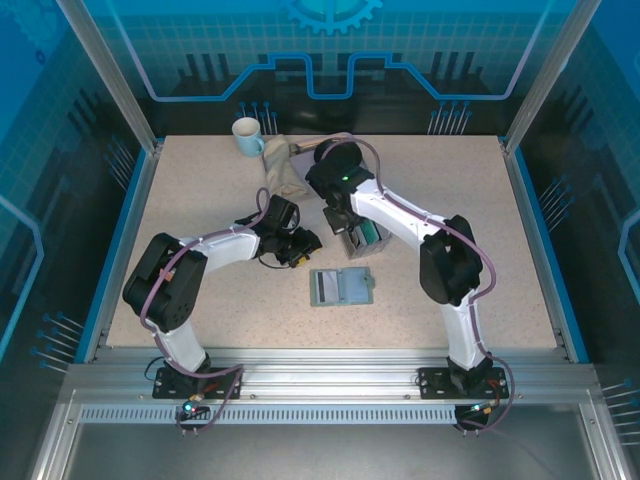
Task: Put the credit cards into the card holder
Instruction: Pick up the credit card from the storage box.
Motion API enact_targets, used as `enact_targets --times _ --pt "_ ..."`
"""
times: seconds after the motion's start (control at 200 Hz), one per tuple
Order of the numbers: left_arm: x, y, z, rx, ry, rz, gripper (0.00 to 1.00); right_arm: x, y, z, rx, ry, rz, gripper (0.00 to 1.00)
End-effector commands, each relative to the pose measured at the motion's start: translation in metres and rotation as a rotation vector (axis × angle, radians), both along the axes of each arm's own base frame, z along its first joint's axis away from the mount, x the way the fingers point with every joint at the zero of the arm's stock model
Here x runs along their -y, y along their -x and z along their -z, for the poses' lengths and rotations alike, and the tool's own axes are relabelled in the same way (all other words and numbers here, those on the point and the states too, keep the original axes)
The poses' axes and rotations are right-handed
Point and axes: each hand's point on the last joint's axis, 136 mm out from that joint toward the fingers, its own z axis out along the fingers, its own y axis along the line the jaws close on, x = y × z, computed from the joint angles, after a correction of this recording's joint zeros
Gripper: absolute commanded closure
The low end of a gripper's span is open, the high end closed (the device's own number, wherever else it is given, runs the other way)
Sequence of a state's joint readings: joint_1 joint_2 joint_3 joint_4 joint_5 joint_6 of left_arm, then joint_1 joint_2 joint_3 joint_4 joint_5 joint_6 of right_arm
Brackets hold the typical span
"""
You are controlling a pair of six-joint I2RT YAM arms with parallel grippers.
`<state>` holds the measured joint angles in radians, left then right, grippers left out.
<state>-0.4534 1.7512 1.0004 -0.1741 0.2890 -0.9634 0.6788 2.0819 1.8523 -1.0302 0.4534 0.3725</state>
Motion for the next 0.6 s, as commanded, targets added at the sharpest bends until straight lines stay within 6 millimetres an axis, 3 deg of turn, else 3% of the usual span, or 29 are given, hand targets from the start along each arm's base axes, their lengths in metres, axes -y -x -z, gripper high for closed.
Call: enact_targets --times 0.0,0.22,0.595 --pt "0.0 0.002 -0.005 0.001 0.028 0.002 0.57 0.002 0.005 -0.017 -0.016 -0.088 0.014 1.0" --pt "0.007 -0.002 -0.024 0.056 0.076 0.031 0.56 -0.002 0.011 -0.038 -0.035 -0.303 0.049 1.0" --pt "0.019 -0.013 -0.08 0.189 0.319 0.076 0.46 0.004 0.033 -0.085 -0.072 -0.782 0.117 1.0"
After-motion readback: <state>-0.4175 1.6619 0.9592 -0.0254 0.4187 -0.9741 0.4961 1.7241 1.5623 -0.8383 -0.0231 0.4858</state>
